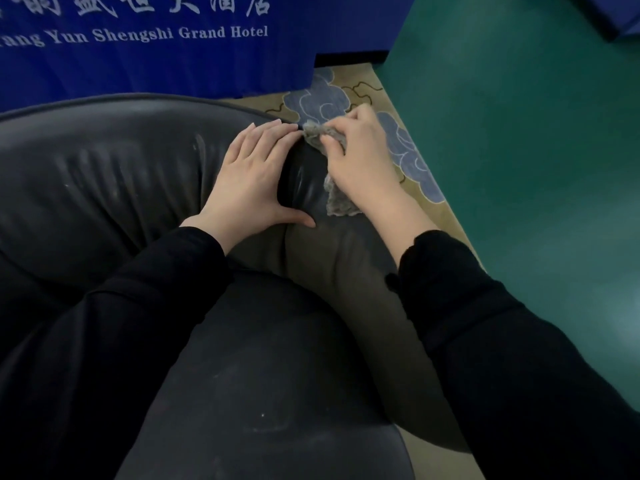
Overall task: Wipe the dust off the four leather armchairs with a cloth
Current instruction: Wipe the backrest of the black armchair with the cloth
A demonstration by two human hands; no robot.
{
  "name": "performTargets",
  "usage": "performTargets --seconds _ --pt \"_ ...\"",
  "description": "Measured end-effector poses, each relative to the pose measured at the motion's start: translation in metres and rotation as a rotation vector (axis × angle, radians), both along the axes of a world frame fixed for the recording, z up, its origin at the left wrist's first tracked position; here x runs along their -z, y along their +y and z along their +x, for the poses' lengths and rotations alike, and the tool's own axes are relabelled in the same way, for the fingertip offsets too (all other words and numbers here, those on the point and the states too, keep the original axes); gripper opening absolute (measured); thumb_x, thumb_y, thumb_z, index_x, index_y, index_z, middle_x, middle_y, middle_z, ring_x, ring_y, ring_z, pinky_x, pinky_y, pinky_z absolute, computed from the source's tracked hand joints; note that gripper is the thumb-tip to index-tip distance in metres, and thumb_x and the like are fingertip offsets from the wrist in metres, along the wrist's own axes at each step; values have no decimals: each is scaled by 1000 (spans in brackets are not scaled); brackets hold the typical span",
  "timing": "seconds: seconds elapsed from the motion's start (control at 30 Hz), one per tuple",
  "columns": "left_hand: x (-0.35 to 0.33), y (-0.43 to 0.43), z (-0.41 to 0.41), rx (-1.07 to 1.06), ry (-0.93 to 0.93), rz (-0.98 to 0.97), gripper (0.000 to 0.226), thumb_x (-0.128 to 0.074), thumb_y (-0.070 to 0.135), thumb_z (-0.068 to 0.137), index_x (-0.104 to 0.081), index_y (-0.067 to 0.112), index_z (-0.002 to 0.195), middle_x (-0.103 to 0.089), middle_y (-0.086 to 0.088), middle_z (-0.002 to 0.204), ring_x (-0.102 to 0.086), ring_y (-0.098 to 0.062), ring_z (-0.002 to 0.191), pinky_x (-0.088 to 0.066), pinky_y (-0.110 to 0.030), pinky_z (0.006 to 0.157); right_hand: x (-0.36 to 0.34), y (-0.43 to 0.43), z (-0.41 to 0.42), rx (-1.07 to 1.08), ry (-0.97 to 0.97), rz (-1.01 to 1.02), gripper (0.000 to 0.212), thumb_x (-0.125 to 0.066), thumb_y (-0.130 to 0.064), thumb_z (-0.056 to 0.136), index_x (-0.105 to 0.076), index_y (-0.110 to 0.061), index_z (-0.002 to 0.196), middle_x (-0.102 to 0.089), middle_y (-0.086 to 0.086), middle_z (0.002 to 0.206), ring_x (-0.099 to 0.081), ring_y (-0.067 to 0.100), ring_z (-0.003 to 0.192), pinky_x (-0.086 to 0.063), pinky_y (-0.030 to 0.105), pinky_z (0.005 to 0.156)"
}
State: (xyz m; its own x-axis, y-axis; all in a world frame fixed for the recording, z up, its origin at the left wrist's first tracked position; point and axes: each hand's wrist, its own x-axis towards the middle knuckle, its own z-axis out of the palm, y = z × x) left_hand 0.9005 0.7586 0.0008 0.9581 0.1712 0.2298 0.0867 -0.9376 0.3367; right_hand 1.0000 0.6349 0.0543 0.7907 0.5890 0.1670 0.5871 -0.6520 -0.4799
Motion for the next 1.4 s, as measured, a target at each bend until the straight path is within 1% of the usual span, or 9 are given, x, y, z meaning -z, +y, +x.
performTargets --seconds 0.1,0.27,0.4,0.53,0.73,0.93,1.07,1.27,1.4 --pt "-2 0 -1 2 9 5 117 -66 73 54 -33 10 148 -35 -5 152 -23 -24 145 -1 -35 119 0 -21 0 2 2 -22 26 -51 -17 97 -62 -7 118 -40 2 108 -38 6 92 -22 6 79" --pt "-7 -3 -2 13 35 26 119 -68 70 57 -29 7 150 -31 -7 155 -18 -24 147 3 -34 119 3 -94 -18 121 -35 26 21 -56 -6 92 -67 -1 109 -39 1 97 -40 10 86 -22 -7 76" --pt "-11 -12 -7 6 30 37 122 -64 74 58 -25 6 152 -25 -8 158 -12 -24 149 4 -37 120 13 -144 -44 218 -98 19 18 -61 0 87 -67 3 104 -41 1 95 -43 12 83 -24 -7 78" --pt "-10 -39 -8 106 19 23 122 -64 75 60 -23 8 153 -23 -8 159 -11 -24 149 3 -39 121 13 -154 -44 247 -136 47 17 -65 0 85 -69 2 101 -44 2 94 -45 13 85 -25 -6 80" --pt "6 -71 -4 140 -8 -6 120 -72 70 59 -27 10 152 -24 -7 159 -10 -25 149 6 -37 120 24 -138 -22 69 -171 53 19 -61 -4 88 -68 2 104 -49 11 97 -46 12 89 -30 1 83" --pt "10 -70 -3 123 -5 28 119 -69 72 60 -26 11 152 -24 -7 158 -9 -25 149 4 -38 121 30 -184 -74 -211 -122 -29 18 -61 -5 89 -68 1 105 -52 11 101 -50 16 94 -38 14 86" --pt "11 -70 -2 110 -6 29 119 -69 73 58 -27 11 151 -26 -6 158 -11 -25 149 5 -36 120 19 -174 -56 -183 -135 35 18 -66 1 84 -69 2 102 -53 13 99 -49 14 93 -37 10 86" --pt "10 -71 -3 116 -2 11 119 -63 76 58 -28 10 151 -27 -7 157 -12 -25 149 6 -34 120 15 -123 10 -228 -155 79 18 -62 -5 87 -70 -3 103 -56 11 99 -53 14 92 -36 7 84" --pt "8 -71 -4 118 -4 9 119 -65 75 57 -28 10 151 -27 -7 157 -12 -25 149 8 -33 119 20 -143 -3 -317 -154 56 15 -62 -4 87 -70 -2 100 -59 12 100 -57 25 94 -42 23 86"
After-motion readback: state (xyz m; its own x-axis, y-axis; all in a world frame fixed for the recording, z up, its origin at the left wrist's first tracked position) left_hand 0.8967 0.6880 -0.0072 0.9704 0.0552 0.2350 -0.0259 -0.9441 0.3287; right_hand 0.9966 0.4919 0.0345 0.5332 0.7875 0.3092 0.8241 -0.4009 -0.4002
